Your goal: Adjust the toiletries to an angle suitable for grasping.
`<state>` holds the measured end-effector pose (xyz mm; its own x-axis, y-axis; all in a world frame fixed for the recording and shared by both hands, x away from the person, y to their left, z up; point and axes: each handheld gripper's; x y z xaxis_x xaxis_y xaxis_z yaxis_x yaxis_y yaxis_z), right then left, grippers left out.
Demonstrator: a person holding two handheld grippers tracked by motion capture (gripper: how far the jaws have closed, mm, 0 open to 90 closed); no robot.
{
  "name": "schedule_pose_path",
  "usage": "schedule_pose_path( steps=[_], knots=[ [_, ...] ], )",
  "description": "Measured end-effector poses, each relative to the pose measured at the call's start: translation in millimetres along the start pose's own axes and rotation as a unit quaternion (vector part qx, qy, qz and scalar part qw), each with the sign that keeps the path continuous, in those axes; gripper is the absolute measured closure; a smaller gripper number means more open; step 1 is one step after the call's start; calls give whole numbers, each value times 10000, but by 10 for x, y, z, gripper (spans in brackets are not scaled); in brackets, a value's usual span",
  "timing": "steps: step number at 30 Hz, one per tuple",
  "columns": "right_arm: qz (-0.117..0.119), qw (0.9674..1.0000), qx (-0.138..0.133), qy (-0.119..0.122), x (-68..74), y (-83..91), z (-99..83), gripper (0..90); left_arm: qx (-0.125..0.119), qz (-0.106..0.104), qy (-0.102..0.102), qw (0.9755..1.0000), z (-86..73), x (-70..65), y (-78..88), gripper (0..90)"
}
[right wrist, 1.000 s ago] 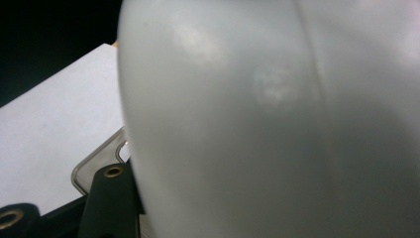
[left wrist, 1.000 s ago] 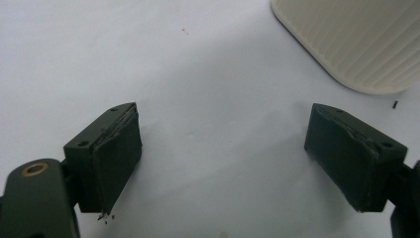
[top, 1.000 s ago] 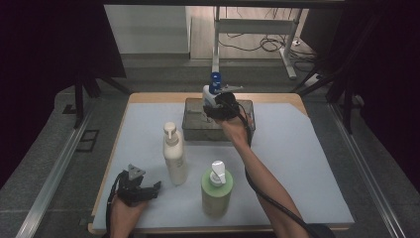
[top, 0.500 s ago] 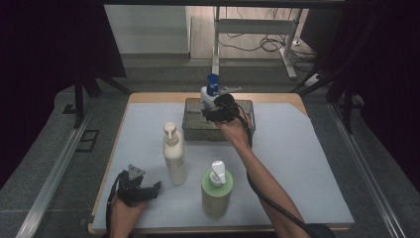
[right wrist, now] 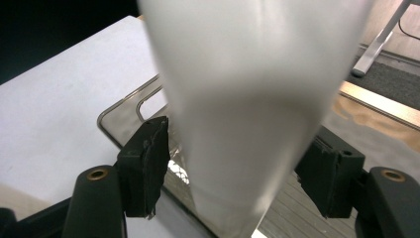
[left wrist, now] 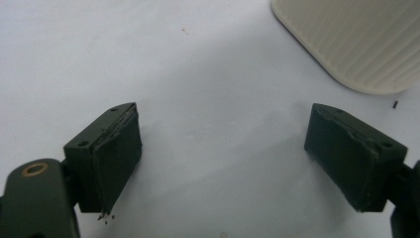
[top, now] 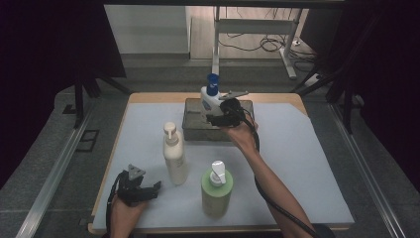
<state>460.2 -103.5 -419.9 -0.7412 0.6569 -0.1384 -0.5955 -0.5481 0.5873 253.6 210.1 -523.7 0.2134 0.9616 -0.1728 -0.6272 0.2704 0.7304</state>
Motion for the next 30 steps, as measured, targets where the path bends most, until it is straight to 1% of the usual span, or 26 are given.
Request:
schedule_pose_path(
  steps=[5,7,9,11,12,14,16,18,20,23,27,30],
  knots=[
    [91,9998,59,182,9,76,-56,348,-2,0,2,10000,0,0,0,144],
    [111,9997,67,195,3,96,-92,354,-2,1,1,10000,0,-1,0,144],
    [95,9995,86,276,-5,118,-131,372,-2,2,1,10000,-1,-1,0,144],
    [87,9995,84,301,-16,141,-169,394,0,4,0,10000,0,-1,1,144],
    [105,9995,72,305,-26,155,-188,416,1,5,-1,10000,0,-1,1,144],
    [151,9994,57,306,-42,175,-220,431,0,5,-1,10000,0,-1,1,144],
    [258,9991,27,333,-72,206,-256,483,0,5,1,10000,0,-1,0,144],
    [250,9992,-8,326,-96,230,-283,501,0,5,1,10000,0,-1,0,144],
    [274,9993,-23,264,-135,253,-313,540,0,5,-1,10000,0,-1,0,144],
    [289,9992,10,277,-172,257,-337,601,0,6,0,10000,0,-2,0,144],
    [157,9995,39,269,-187,274,-346,702,0,5,1,10000,0,-2,0,144],
    [69,9998,13,186,-200,280,-351,748,0,5,1,10000,0,-1,0,144]
  ],
)
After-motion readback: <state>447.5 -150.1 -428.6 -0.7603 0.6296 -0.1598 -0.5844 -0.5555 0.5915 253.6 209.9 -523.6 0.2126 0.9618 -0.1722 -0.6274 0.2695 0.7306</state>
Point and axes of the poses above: each handheld gripper's, and its own axes: y roughly backward along the jaws, z roughly out of its top, x roughly to its left, and after that the axes turned 13 degrees about y, right-handed
